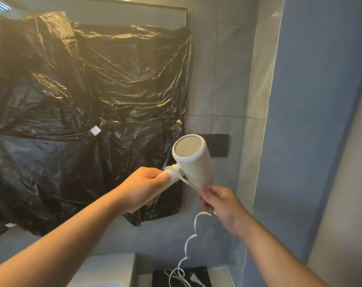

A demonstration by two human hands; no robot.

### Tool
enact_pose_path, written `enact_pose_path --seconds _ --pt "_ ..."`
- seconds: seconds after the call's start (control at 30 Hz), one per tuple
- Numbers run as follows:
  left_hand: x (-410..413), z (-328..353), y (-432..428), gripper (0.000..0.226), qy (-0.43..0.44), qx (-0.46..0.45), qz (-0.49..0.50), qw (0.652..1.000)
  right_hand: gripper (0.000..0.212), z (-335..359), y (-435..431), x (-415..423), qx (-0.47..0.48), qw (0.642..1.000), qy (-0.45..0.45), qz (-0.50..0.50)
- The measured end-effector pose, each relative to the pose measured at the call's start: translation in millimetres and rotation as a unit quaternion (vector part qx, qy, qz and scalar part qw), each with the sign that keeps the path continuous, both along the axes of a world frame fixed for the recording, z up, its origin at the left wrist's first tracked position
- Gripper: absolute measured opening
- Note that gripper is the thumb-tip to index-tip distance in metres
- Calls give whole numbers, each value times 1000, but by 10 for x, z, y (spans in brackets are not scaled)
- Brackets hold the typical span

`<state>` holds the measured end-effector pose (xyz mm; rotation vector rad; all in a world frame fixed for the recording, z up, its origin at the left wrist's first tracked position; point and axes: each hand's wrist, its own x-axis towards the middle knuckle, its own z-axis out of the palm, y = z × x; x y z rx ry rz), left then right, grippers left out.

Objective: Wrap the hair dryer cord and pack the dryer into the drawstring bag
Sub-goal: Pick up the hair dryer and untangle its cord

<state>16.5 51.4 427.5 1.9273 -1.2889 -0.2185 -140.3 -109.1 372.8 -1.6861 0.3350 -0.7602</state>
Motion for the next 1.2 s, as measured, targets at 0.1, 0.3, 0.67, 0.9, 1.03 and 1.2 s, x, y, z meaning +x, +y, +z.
enact_pose_path --seconds 0.1,0.3,0.67,0.9,1.03,1.2 --pt "58 11 38 39 32 0 -11 999 34 107 -79 -33 -86 993 80 21" --pt "68 -113 18 49 355 -10 -19 935 23 197 -128 72 3 998 44 43" --pt "140 -78 152 78 232 174 -213 933 19 336 -386 41 -169 929 298 140" --pt "-144 80 69 68 -238 351 -100 900 6 657 -216 44 -331 838 406 152" --pt "-199 43 7 70 -397 334 -1 855 17 724 -122 71 -379 832 391 105" --pt "-144 74 -45 49 -459 273 79 842 17 738 -130 125 -362 858 362 44"
